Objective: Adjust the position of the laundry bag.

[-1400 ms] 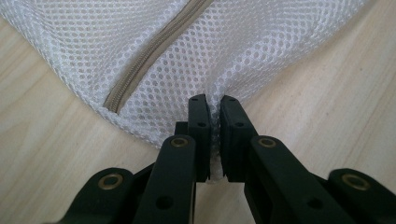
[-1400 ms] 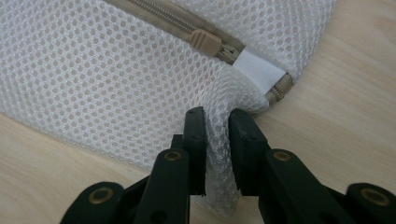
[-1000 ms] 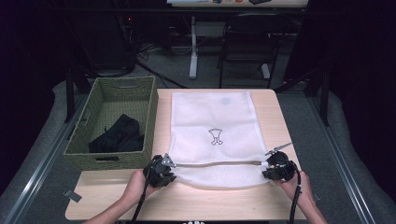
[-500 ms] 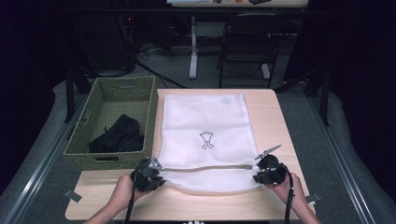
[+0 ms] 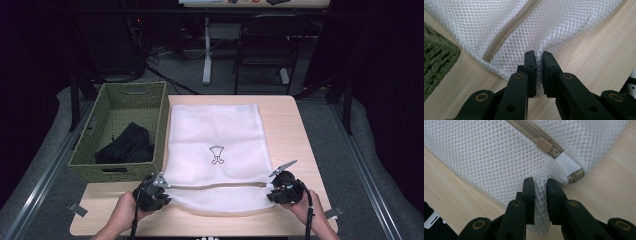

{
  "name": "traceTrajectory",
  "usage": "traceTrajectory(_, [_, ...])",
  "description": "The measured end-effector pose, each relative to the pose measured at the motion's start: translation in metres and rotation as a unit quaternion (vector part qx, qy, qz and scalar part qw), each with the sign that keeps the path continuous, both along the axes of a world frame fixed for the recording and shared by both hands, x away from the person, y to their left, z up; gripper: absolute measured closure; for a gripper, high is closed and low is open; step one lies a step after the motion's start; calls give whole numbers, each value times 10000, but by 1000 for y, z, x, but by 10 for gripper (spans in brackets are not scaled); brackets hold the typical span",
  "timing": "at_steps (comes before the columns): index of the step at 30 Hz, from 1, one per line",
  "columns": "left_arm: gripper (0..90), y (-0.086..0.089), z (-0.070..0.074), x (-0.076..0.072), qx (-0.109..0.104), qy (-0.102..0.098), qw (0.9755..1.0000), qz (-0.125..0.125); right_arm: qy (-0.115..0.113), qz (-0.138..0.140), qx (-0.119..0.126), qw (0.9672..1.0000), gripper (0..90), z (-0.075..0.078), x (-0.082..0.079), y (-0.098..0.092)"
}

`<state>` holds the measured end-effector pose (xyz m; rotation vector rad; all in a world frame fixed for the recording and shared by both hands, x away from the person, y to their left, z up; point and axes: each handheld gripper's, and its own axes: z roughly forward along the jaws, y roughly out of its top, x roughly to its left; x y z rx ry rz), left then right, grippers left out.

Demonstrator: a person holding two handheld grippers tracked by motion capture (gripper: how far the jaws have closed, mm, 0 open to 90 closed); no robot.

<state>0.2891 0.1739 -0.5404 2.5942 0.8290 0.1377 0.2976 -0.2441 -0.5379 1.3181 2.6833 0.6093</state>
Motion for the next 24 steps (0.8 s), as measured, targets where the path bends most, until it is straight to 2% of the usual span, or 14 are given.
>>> traceTrajectory(4, [788,2,0,0,69,18,10000,3,73,119,-12,9999,769,-1,-2,3])
traceTrajectory(6, [713,2,2,-1,93,101,9999,-96,127,183,4,9998,717,-2,-2,2])
traceTrajectory(7, [642,2,2,-1,93,101,9999,-96,127,183,4,9998,717,-2,-2,2])
traceTrajectory(8, [564,1,5,-3,126,111,9998,-107,146,196,11,9997,633,-1,-2,-1])
traceTrajectory(9, [521,1,7,-5,130,77,9998,-122,135,189,28,9997,603,0,-3,-2])
traceTrajectory(11, [401,0,11,-10,78,1,9999,-120,68,150,95,9998,477,3,-5,-5])
traceTrajectory(12, [356,0,11,-10,78,1,9999,-120,68,150,95,9998,477,3,-5,-5])
traceTrajectory(13, [299,0,16,-14,51,-96,9998,-155,-11,97,223,9997,391,7,-7,-11])
traceTrajectory(14, [265,0,16,-14,51,-96,9998,-155,-11,97,223,9997,391,7,-7,-11])
traceTrajectory(15, [228,-1,21,-17,-56,-198,9996,-173,-147,25,318,9994,313,10,-8,-17])
traceTrajectory(16, [190,-1,21,-17,-56,-198,9996,-173,-147,25,318,9994,313,10,-8,-17])
traceTrajectory(18, [155,-4,26,-18,-238,-278,9991,-194,-225,-160,465,9985,243,13,-6,-23])
traceTrajectory(22, [119,-13,28,-17,-275,-494,9981,-260,-355,-301,389,9982,236,14,-3,-27])
traceTrajectory(24, [115,-14,29,-16,-292,-513,9979,-271,-339,-372,375,9980,236,13,0,-27])
